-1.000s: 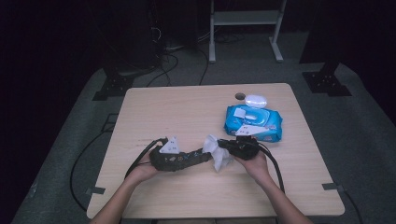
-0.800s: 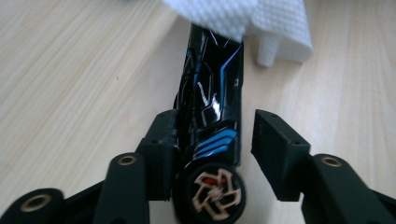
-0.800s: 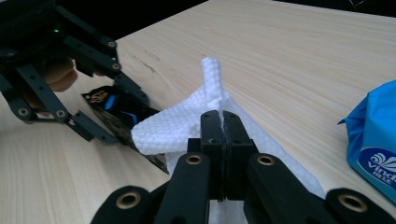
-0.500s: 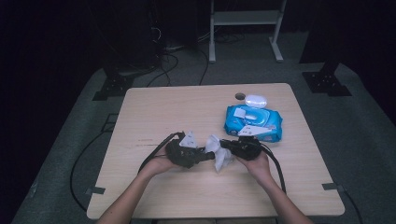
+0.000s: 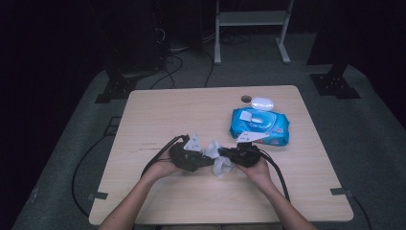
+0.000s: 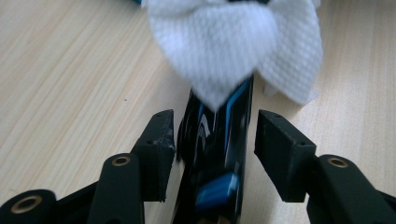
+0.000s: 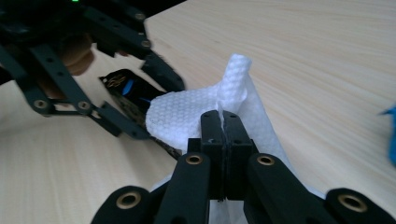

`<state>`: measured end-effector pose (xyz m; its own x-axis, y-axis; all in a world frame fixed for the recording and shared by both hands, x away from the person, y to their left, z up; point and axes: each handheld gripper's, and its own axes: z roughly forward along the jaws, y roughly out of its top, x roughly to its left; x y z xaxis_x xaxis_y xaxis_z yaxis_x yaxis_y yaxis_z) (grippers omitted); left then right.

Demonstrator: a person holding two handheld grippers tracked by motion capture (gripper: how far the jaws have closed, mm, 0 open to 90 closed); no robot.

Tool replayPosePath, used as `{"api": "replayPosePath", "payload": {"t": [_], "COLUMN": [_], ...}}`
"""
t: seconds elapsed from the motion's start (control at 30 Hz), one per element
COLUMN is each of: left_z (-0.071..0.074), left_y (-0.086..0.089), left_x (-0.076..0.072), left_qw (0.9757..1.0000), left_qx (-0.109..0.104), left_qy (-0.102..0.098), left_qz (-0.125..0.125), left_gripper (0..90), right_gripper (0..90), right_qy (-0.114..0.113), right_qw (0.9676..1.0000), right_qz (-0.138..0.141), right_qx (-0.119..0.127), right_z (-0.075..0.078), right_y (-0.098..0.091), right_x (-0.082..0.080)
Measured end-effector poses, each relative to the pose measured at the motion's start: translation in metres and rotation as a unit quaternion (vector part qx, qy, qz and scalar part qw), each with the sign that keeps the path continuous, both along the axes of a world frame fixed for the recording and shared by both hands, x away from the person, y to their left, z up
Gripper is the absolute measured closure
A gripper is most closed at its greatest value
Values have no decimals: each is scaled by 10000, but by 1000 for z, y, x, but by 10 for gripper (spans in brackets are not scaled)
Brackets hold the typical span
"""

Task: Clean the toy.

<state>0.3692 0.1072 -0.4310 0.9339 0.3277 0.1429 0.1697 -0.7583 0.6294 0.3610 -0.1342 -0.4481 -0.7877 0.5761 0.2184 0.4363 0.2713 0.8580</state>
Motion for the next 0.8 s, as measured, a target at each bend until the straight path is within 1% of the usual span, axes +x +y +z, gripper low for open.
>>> {"api": "replayPosePath", "payload": {"t": [0.07, 0.1, 0.17, 0.2, 0.23, 0.27, 0.33, 0.37, 0.4, 0.43, 0.47, 0.5, 0.53, 0.57, 0.6, 0.63, 0.7, 0.73, 0.8], "left_z": [0, -1, -3, -4, -6, -8, -11, -11, -11, -10, -8, -6, -5, -6, -6, -7, -5, -4, -1], "left_y": [-3, -4, -7, -8, -9, -11, -15, -18, -20, -22, -22, -23, -23, -23, -23, -21, -17, -16, -13], "left_x": [1, 1, 3, 5, 6, 8, 9, 9, 9, 8, 8, 9, 7, 6, 6, 5, 4, 4, 0], "left_qw": [10000, 9999, 9998, 9997, 9993, 9986, 9974, 9965, 9961, 9954, 9955, 9959, 9960, 9962, 9967, 9974, 9989, 9993, 9999], "left_qx": [93, 103, 174, 229, 322, 459, 646, 771, 850, 929, 912, 866, 886, 872, 808, 713, 460, 377, 72], "left_qy": [11, 40, 126, 105, 157, 235, 302, 297, 233, 226, 258, 244, 125, 68, 58, 71, 52, 35, -52], "left_qz": [-7, 20, 31, 43, 87, 119, 105, 85, 64, 40, 46, 30, -5, 7, -4, 4, 22, -7, -78], "left_gripper": [457, 455, 456, 458, 460, 458, 462, 478, 490, 508, 544, 560, 561, 562, 562, 562, 562, 562, 562], "right_gripper": [886, 887, 886, 886, 886, 886, 886, 886, 886, 886, 887, 886, 887, 887, 887, 887, 887, 887, 887], "right_qy": [45, 26, 32, 35, 40, 57, 72, 65, 89, 89, 84, 69, 60, 17, 4, 5, -40, -34, -85], "right_qw": [9999, 9998, 9998, 9999, 9999, 9999, 9999, 9999, 9999, 9998, 9998, 9998, 9998, 9997, 9996, 9995, 9991, 9989, 9989], "right_qz": [156, 183, 164, 124, 91, 66, 22, 4, -14, -41, -58, -78, -102, -135, -169, -202, -311, -340, -317], "right_qx": [51, 30, 47, 67, 93, 114, 119, 129, 134, 144, 146, 146, 167, 178, 208, 236, 286, 317, 341], "right_z": [0, 0, -1, 0, 0, 0, 0, -1, -1, -1, -1, -1, 0, 1, 3, 5, 8, 9, 11], "right_y": [5, 6, 5, 3, 1, -2, -5, -6, -7, -8, -8, -9, -10, -12, -14, -16, -22, -25, -26], "right_x": [-1, -2, -1, -1, -1, 0, 0, 1, 1, 1, 2, 2, 2, 2, 2, 1, 2, 2, 1]}}
